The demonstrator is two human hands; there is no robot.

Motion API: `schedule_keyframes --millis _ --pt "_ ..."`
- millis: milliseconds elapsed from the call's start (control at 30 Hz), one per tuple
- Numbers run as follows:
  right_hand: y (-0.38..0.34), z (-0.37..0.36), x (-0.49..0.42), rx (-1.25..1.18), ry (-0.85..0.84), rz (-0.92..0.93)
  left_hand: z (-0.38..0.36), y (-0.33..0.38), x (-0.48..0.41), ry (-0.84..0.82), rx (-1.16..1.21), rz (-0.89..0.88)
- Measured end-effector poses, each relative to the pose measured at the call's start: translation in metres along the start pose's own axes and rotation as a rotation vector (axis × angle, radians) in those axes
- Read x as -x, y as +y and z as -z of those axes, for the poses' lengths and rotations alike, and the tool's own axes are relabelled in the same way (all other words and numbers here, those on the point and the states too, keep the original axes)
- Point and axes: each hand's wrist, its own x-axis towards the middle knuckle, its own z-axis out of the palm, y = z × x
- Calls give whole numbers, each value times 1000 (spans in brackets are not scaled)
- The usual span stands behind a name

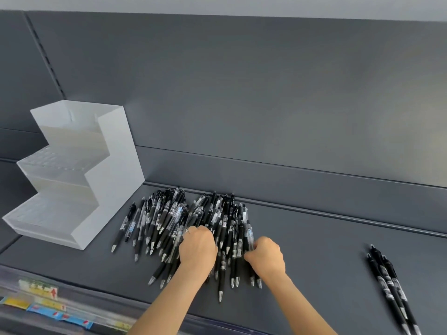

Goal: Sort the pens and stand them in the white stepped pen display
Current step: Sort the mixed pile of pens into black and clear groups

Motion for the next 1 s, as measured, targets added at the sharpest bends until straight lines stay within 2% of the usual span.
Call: schedule_keyframes --millis 100,200,267,400,633,733,900,1000 --pt "13 12 -4 -266 -30 -15 4 -3 -3 4 27 3" --pt "26 29 -4 -636 -137 -112 12 -8 -4 10 175 -39" --pt "30 37 0 -804 -221 -156 21 -6 1 -43 365 -52" --pt "32 45 10 -998 -335 -183 34 6 15 -309 894 12" --pt "40 58 31 -1056 -342 -169 25 23 15 -416 1106 57" --pt "54 69 40 -1054 -295 -183 16 40 18 -456 1189 22" --pt "86 100 47 -1004 -158 -196 3 82 34 -594 1191 -53" --pt "108 120 50 -951 -98 -196 -2 110 45 -621 1224 -65"
